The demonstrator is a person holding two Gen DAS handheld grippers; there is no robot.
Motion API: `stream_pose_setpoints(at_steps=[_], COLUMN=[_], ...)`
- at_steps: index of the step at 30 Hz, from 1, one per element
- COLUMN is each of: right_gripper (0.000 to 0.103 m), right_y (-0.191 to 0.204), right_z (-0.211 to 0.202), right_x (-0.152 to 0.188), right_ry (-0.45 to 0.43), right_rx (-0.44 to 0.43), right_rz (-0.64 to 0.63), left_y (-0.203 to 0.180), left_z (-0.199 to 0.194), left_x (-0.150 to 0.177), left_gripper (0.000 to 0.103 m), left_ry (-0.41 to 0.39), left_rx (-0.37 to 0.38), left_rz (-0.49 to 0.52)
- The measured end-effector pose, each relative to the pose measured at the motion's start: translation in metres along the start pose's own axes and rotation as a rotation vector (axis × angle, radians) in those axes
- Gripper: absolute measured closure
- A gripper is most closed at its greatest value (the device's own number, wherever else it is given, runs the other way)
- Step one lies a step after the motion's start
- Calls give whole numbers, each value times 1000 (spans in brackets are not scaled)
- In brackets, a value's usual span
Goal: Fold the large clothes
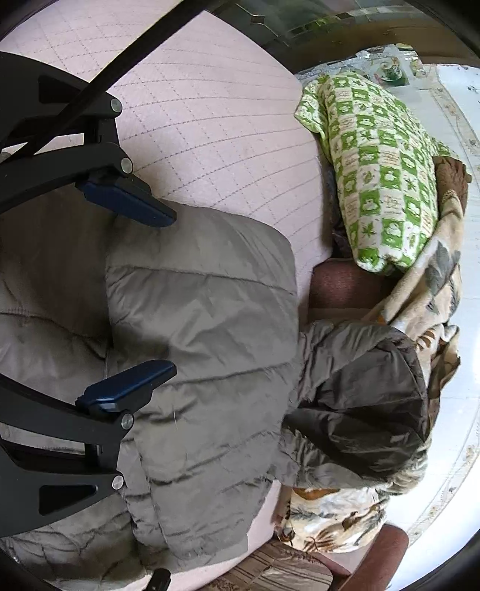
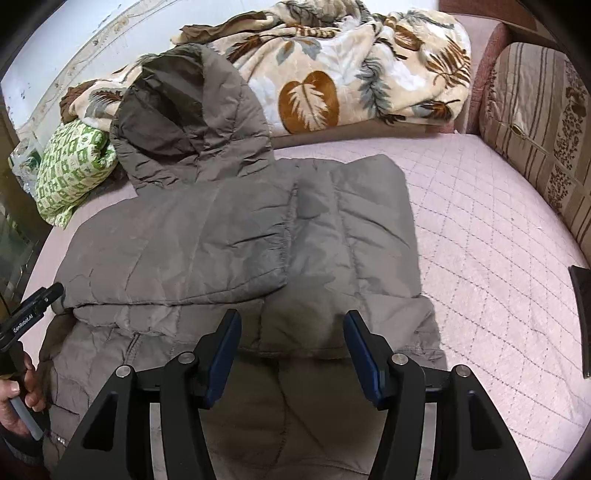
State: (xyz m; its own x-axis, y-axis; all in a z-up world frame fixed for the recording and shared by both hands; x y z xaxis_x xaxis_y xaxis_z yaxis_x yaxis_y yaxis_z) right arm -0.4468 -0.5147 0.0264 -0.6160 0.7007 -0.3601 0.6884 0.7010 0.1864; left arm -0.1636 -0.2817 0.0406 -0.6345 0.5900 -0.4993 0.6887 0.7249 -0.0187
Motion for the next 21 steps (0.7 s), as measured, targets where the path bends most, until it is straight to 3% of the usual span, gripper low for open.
stream_pose_setpoints(at_steps=[15,21], right_gripper=[41,41], right_y=[50,65], right_z=[-11,-16], right_x=[11,15], right_ry=[-2,13], right_rx=[-26,-76], right_rz=[-92,-110], left_y=[-17,-17], left_z=[-25,-36], left_x=[16,23], left_gripper=[29,29], left_ry=[17,43], left_rx=[46,68], left_rz=[60,44])
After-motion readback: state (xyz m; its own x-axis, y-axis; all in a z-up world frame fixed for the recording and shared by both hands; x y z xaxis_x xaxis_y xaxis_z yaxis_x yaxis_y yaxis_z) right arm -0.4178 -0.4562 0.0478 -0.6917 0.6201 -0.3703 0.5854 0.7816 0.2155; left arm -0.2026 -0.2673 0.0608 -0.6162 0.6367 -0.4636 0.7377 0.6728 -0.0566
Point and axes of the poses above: each gripper's, at about its wrist camera, not at the fingertips, and z roughly the way its jaws point, y to its left, x to its underside, the point moved 3 cm from there along z, roughly the way its jaws point, and after that the axes turned 15 degrees about y, right-handed, at the moved point
